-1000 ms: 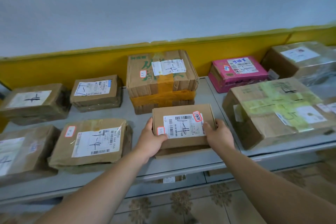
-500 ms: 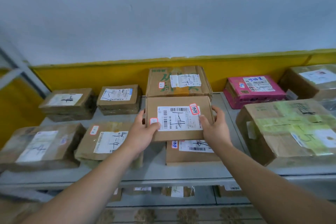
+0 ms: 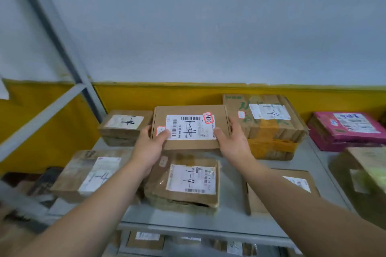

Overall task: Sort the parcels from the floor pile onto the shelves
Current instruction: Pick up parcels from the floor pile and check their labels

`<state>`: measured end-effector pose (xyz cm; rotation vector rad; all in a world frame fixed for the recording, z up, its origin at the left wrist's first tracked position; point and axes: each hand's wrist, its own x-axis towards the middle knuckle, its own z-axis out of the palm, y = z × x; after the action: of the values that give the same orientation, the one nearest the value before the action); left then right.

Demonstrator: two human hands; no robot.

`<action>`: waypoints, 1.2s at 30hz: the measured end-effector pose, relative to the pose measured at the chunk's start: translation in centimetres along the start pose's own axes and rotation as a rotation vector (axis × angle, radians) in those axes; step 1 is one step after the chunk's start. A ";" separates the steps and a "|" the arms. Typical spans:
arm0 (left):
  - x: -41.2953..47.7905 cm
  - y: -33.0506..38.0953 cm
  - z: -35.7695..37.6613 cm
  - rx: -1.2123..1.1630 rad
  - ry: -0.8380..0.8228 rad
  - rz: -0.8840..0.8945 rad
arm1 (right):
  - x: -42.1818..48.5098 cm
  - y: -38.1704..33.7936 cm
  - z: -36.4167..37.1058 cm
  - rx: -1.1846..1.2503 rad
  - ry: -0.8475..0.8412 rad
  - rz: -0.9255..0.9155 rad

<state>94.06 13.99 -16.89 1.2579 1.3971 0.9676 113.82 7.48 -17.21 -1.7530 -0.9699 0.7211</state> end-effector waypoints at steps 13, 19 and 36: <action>12.6 -1.9 -10.0 -0.129 0.021 -0.132 | 5.5 -3.2 13.8 -0.140 -0.017 0.128; 15.4 -2.2 -9.6 -0.174 0.152 -0.159 | 9.6 -0.4 14.1 -0.391 0.046 0.176; 20.1 -3.6 -9.5 -0.247 0.189 -0.240 | 13.8 2.9 14.3 -0.121 0.169 0.501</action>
<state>84.42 33.79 -21.58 0.8133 1.4829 1.0736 109.98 25.34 -25.52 -2.1566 -0.4662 0.8195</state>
